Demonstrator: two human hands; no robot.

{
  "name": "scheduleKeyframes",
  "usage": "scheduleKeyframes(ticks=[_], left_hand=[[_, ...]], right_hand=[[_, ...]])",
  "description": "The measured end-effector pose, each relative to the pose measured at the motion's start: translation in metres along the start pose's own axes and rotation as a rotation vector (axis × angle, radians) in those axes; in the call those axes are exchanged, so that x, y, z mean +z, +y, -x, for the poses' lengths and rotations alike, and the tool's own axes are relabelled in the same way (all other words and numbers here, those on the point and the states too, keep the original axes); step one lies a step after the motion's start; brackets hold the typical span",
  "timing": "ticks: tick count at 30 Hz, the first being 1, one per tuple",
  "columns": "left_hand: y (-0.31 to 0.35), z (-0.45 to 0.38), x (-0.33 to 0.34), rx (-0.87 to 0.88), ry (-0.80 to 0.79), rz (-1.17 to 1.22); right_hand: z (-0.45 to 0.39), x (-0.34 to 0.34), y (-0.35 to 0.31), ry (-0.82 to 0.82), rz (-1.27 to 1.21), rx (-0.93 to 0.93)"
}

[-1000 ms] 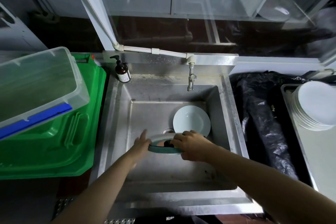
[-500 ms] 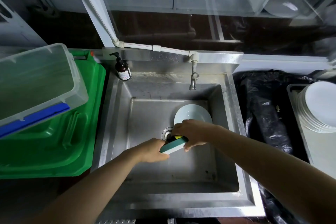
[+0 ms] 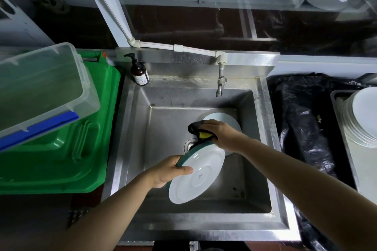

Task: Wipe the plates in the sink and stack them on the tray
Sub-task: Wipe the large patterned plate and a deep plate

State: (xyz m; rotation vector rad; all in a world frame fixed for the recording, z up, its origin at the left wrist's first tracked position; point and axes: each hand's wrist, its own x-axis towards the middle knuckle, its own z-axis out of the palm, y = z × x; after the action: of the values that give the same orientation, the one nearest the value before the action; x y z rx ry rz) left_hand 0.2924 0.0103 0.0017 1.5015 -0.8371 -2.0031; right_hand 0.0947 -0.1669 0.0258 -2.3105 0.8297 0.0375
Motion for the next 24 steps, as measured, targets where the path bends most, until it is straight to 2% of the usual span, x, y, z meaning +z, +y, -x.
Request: scheduleKeyframes(ticks=[5,8,10,15,20,22,24], left_hand=[[0.000,-0.005,0.012,0.025,0.056,0.081],[-0.001,-0.006,0.013,0.042,0.187,0.249],[0.002,-0.004,0.013,0.072,0.237,0.363],[0.017,0.008,0.023,0.187,0.251,0.589],[0.018,0.017,0.037,0.124,0.250,0.728],[0.014,0.020,0.040,0.098,0.252,0.769],[0.009,0.025,0.040,0.113,0.234,0.778]], right_hand=[[0.022,0.029,-0.013,0.390,0.035,0.049],[0.043,0.038,-0.026,0.527,0.050,0.053],[0.055,0.048,-0.036,0.530,0.030,0.013],[0.068,0.088,-0.065,0.371,0.024,-0.005],[0.057,0.096,-0.092,0.513,0.128,0.062],[0.049,0.094,-0.091,0.564,0.234,0.021],[0.038,0.086,-0.084,0.541,0.302,-0.021]])
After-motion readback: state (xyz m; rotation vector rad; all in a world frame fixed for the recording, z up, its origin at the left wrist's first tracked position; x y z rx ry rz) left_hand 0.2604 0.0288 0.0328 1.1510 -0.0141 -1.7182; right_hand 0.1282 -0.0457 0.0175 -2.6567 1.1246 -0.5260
